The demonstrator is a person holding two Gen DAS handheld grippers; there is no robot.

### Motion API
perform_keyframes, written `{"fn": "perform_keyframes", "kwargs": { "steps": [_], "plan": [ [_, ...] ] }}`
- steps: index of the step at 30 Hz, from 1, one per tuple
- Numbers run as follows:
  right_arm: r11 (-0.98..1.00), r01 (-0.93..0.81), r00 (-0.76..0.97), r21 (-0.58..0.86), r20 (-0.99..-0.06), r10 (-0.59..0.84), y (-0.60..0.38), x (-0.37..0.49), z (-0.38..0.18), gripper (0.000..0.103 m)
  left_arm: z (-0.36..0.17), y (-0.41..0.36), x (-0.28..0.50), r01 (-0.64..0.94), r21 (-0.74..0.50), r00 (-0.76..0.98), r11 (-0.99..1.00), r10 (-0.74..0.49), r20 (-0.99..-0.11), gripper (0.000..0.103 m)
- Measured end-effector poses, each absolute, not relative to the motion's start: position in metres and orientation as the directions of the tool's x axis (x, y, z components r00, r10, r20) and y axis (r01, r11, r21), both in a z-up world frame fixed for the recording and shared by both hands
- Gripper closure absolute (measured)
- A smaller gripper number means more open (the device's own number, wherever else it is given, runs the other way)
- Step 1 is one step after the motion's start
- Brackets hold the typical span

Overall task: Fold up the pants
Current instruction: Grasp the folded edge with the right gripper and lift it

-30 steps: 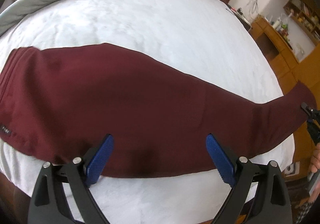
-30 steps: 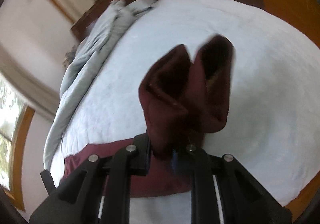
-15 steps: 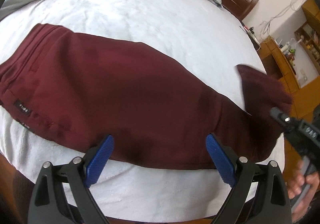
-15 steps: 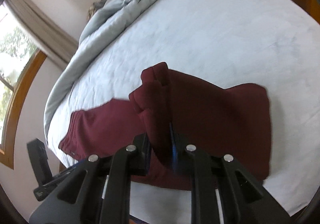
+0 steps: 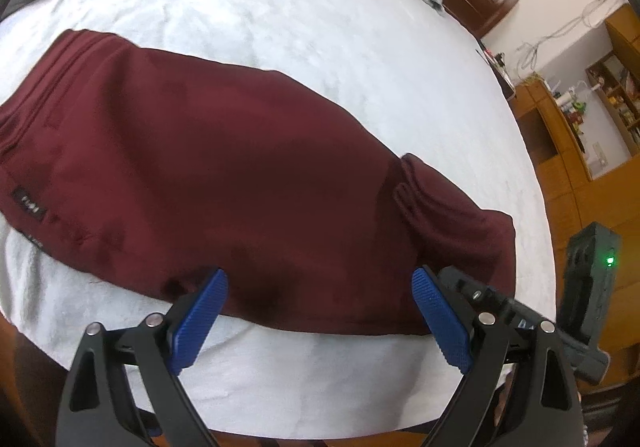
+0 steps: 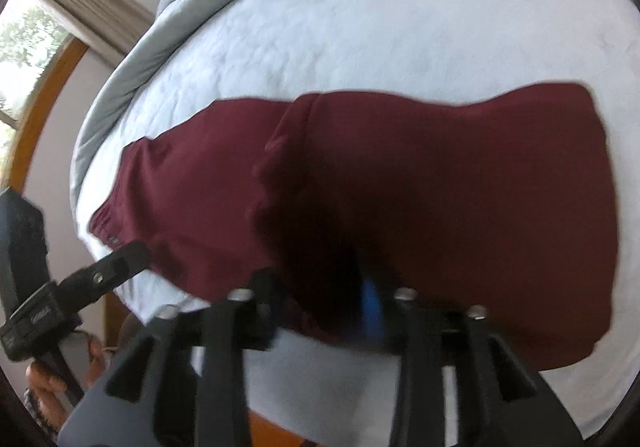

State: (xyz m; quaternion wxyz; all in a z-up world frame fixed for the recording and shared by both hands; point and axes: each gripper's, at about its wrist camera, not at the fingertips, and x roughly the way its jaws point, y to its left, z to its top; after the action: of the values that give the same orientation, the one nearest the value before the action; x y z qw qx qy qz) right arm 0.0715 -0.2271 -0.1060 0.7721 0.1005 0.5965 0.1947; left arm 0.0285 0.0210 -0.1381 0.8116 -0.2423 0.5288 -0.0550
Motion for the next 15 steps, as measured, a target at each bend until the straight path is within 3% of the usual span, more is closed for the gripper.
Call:
{"fn": "perform_keyframes", "kwargs": {
  "steps": [2,3,8,15],
  "plan": [
    [0.856,-0.198,0.157,0.478,-0.846,0.509,-0.229,0.068,-0.108,0.03,-0.14,0.015,0.035,-0.16,-0.484,0.414,0.861,-0.386,-0.824,0.009],
    [0.813,-0.21,0.116,0.543,-0.812,0.572,-0.23,0.066,-0.108,0.026,-0.142,0.012,0.038,-0.162,-0.498,0.404,0.852,-0.403,-0.821,0.009],
    [0.744,-0.196,0.138,0.639,-0.733,0.666,-0.263,0.052,-0.092,0.036,-0.152,0.001,0.053,-0.174,-0.568,0.366,0.805,-0.483,-0.796,0.009],
    [0.788,-0.078,0.309,0.611,-0.736,0.602,-0.348,0.041,-0.065,0.039,-0.166,-0.032,0.079,-0.169,-0.604,0.305,0.779,-0.541,-0.784,0.009]
  ]
}}
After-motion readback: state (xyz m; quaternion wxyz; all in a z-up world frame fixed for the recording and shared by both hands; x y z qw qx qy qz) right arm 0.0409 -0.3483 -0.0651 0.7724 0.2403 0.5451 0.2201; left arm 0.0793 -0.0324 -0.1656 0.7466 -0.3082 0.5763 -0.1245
